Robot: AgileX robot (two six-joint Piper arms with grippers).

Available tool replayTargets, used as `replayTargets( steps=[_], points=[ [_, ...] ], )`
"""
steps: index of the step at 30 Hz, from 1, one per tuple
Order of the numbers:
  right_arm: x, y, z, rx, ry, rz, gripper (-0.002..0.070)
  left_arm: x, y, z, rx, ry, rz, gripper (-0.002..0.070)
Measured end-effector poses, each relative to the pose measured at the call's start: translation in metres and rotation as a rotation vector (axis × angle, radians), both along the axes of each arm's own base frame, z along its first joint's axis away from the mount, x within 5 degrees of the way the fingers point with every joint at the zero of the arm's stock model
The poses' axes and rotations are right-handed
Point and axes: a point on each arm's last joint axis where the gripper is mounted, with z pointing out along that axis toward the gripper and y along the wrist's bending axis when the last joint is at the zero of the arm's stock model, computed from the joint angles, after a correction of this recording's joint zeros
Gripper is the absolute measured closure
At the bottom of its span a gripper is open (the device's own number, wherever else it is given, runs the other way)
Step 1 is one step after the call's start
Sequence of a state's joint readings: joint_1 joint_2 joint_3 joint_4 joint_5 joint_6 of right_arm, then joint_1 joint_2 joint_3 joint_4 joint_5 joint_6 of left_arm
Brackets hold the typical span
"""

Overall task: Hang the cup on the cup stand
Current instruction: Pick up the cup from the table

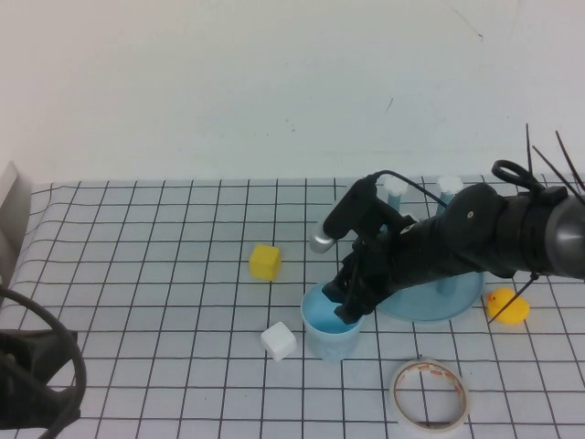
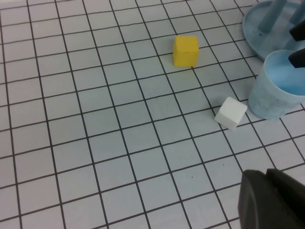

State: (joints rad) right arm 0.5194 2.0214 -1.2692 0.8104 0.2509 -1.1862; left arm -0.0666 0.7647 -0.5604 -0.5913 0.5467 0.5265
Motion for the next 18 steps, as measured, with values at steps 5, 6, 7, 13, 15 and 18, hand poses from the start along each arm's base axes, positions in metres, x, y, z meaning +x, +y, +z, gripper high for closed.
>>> replayTargets(
  steps=[5, 6, 7, 13, 15, 18],
  points=[
    [0.001, 0.000, 0.000, -0.002, -0.010, -0.005, 0.0275, 0.000, 0.000, 0.000, 0.012, -0.005, -0.009, 0.0676],
    [0.001, 0.000, 0.000, -0.005, -0.012, -0.002, 0.0275, 0.000, 0.000, 0.000, 0.012, -0.005, -0.009, 0.0676],
    [0.001, -0.001, 0.000, -0.009, -0.014, 0.001, 0.0275, 0.000, 0.000, 0.000, 0.012, -0.006, -0.010, 0.0676],
    [0.003, -0.004, -0.001, -0.030, -0.020, 0.013, 0.0275, 0.000, -0.001, 0.000, -0.002, -0.004, -0.010, 0.0676],
    [0.004, -0.008, -0.004, -0.035, -0.009, 0.011, 0.0275, 0.000, -0.001, 0.000, -0.004, -0.004, -0.010, 0.0676],
    [0.006, -0.011, -0.008, -0.039, 0.008, 0.007, 0.0275, 0.000, -0.001, 0.000, -0.006, -0.004, -0.010, 0.0676]
  ],
)
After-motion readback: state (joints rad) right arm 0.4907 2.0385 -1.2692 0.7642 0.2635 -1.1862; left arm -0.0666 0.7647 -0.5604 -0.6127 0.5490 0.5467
